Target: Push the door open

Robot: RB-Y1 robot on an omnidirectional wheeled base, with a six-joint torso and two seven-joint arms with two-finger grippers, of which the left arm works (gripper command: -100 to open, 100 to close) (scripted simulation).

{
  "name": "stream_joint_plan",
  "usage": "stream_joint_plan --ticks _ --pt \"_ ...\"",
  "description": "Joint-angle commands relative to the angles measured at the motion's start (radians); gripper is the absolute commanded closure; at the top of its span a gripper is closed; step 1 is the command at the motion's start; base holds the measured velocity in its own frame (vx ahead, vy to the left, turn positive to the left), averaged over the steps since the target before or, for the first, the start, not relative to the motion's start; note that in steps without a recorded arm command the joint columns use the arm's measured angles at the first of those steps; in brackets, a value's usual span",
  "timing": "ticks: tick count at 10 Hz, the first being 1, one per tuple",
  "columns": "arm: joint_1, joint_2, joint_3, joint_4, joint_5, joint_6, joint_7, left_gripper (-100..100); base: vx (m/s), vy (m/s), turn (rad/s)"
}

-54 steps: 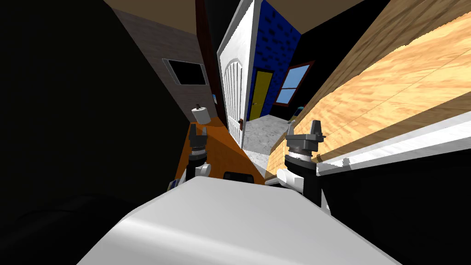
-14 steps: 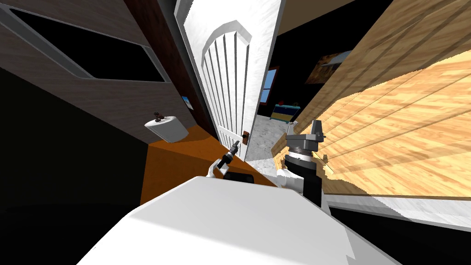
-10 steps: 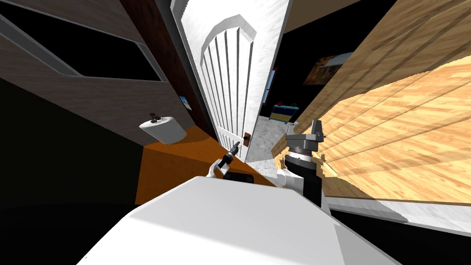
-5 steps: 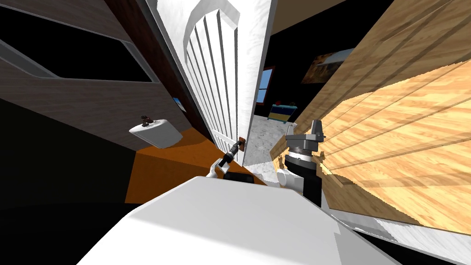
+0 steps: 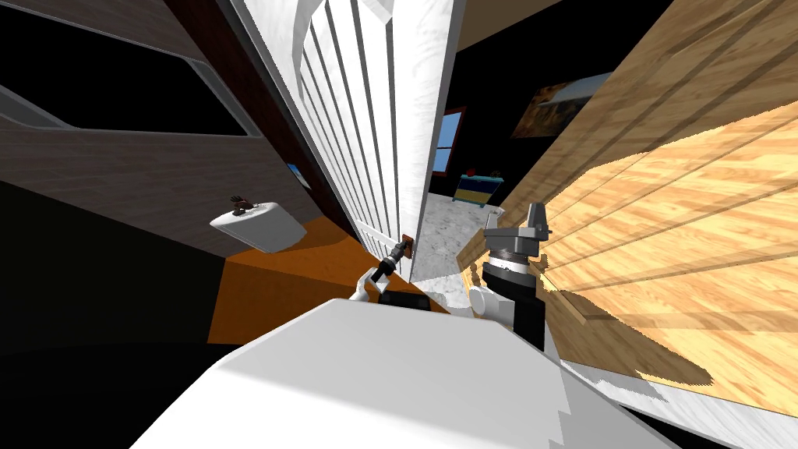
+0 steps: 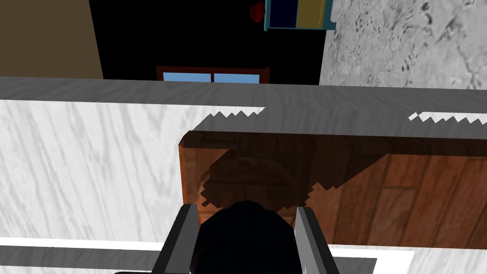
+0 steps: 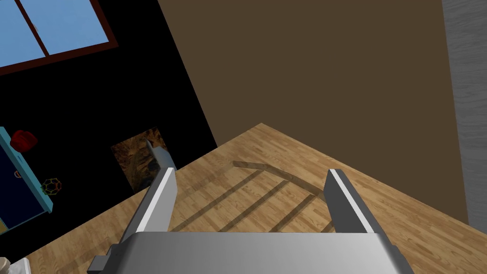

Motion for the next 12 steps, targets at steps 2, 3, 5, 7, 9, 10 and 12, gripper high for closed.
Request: stream_joint_plan --ticks 2,3,5,7,9,10,12 --pt "0.005 0.002 -0.002 0.001 0.000 -0.001 0.001 100 0.000 0.000 0.000" --pt "0.005 0.002 -0.002 0.001 0.000 -0.001 0.001 100 0.000 0.000 0.000" --pt "-0.034 -0.007 0.038 0.049 0.006 -0.011 -0.013 100 0.051 -0.094 -0.003" --pt "-0.065 -0.013 0.073 0.095 0.011 -0.022 -0.025 100 0.057 -0.122 0.011" --pt "-0.089 -0.018 0.101 0.131 0.015 -0.030 -0.034 100 0.071 -0.095 -0.012" --pt "-0.103 -0.021 0.116 0.151 0.018 -0.035 -0.039 100 0.074 -0.093 0.002" --pt "-0.132 -0.027 0.149 0.193 0.023 -0.045 -0.050 100 0.068 -0.102 0.003"
